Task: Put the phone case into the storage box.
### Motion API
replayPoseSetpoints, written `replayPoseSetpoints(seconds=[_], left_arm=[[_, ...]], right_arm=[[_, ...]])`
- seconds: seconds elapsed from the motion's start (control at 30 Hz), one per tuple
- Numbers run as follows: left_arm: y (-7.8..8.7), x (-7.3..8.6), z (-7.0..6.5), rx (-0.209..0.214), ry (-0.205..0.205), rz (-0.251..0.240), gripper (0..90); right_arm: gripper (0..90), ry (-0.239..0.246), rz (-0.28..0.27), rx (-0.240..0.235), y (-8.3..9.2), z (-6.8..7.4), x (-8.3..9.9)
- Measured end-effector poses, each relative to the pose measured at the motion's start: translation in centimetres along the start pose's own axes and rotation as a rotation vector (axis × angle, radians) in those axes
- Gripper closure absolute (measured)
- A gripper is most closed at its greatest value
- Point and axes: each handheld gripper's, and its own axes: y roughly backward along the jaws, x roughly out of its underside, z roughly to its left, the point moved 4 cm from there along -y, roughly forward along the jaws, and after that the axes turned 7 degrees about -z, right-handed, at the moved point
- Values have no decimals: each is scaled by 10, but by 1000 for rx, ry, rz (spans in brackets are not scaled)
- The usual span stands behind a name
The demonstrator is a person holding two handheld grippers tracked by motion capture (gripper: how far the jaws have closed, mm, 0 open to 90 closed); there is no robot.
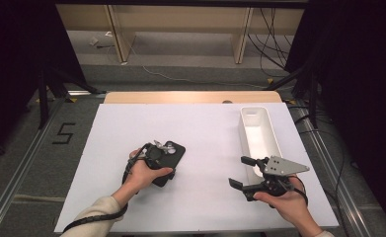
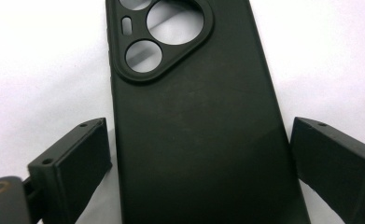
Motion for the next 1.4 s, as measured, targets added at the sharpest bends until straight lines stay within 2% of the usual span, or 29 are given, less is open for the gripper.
replayPoseSetpoints(seconds=[0.5, 0.73, 1.4], left_arm=[[2, -1, -3, -15, 18, 30, 94], [2, -1, -2, -18, 34, 22, 104], [3, -1, -3, -21, 41, 20, 128]], right_arm=[[171, 2, 1, 0, -1, 1, 0], [172, 2, 2, -1, -1, 1, 0], [172, 1, 5, -1, -1, 1, 1]])
